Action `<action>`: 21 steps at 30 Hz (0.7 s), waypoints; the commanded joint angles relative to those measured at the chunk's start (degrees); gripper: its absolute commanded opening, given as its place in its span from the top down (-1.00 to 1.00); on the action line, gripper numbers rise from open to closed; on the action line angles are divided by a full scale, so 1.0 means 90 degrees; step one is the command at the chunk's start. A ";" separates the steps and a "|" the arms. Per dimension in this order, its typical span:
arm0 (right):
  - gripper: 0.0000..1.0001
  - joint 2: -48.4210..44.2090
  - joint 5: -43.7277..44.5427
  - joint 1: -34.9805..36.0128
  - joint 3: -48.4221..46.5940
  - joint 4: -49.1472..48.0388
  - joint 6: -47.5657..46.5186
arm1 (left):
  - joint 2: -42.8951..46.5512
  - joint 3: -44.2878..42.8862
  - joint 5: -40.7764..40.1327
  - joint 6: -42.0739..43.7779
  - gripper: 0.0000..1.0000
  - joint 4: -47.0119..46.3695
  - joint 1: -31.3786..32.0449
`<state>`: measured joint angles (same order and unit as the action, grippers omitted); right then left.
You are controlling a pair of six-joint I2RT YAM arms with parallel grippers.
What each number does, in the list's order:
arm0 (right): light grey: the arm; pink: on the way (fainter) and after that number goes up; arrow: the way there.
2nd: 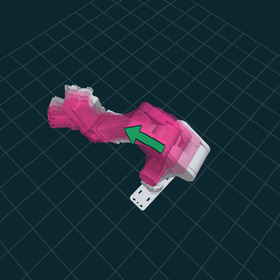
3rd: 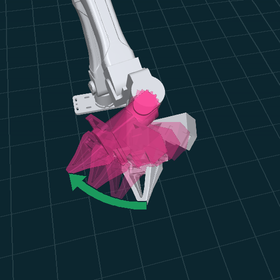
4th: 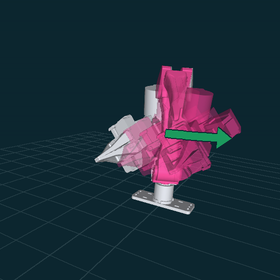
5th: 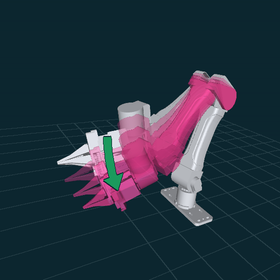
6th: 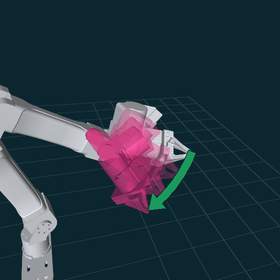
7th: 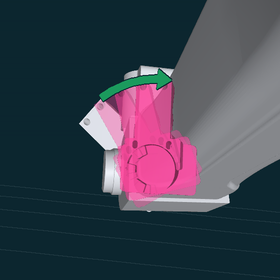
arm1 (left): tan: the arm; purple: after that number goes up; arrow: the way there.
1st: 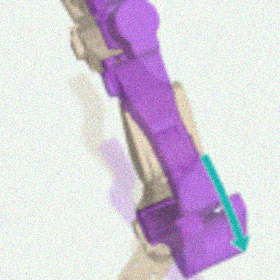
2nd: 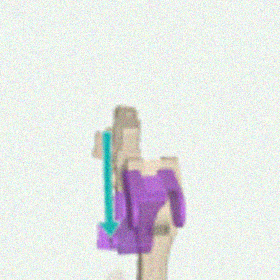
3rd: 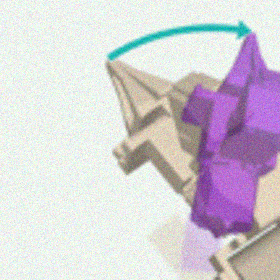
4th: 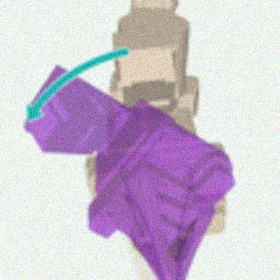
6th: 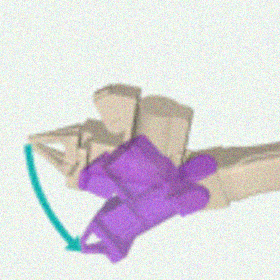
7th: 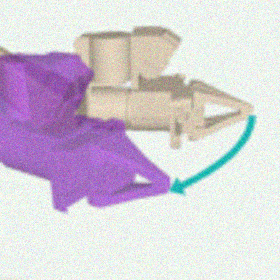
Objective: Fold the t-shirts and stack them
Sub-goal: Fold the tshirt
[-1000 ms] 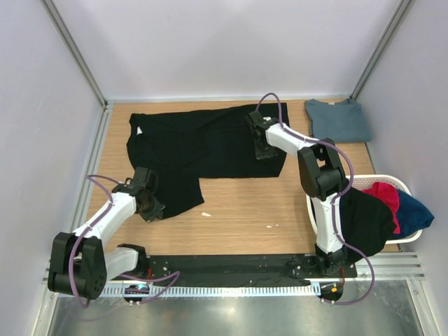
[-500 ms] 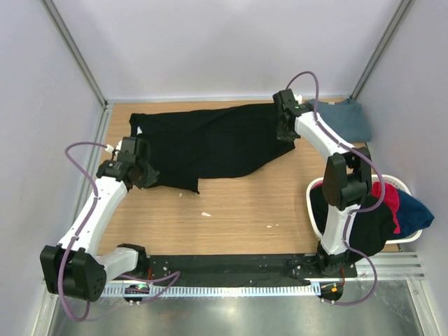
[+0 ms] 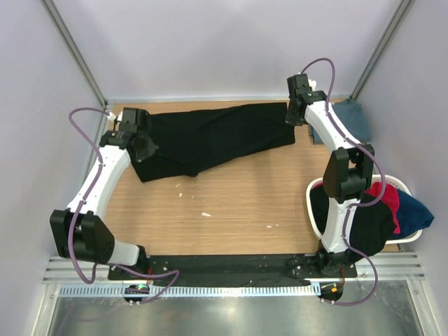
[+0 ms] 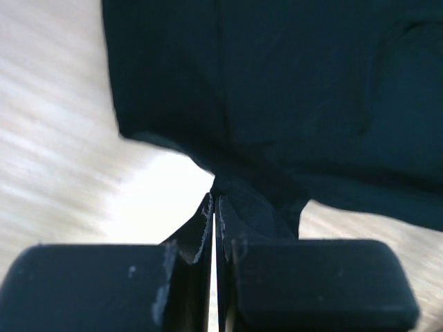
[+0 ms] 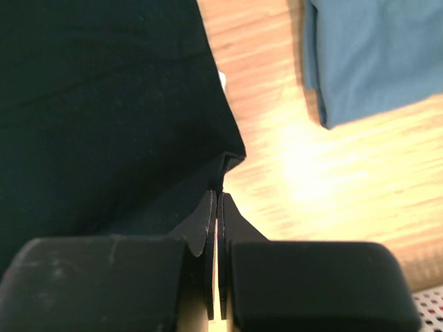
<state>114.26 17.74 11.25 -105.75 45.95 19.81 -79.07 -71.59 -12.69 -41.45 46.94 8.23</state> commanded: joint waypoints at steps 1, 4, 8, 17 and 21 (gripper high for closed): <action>0.97 0.0263 -0.0037 -0.0038 -0.0524 0.0011 0.0103 | -0.0324 -0.0862 -0.0396 0.0825 1.00 -0.0420 -0.0026; 0.98 0.0507 -0.0027 -0.0068 -0.0798 0.0118 0.0152 | -0.0773 -0.1506 -0.0504 0.1391 0.99 -0.0469 -0.0026; 0.97 0.0722 0.0070 -0.0087 -0.1042 0.0410 0.0318 | -0.1311 -0.2152 -0.0543 0.1978 1.00 -0.0489 -0.0026; 0.98 0.0489 0.0450 -0.0087 -0.0828 0.1368 0.0845 | -0.2171 -0.3254 -0.0426 0.2643 0.99 -0.0801 -0.0016; 0.98 0.0469 0.0665 -0.0097 -0.0876 0.1417 0.1011 | -0.2610 -0.3636 -0.0329 0.2740 0.99 -0.0918 -0.0026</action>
<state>121.47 20.45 10.63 -112.29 57.08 26.55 -101.45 -100.64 -15.92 -19.29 42.17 8.23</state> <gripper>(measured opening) 0.026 0.005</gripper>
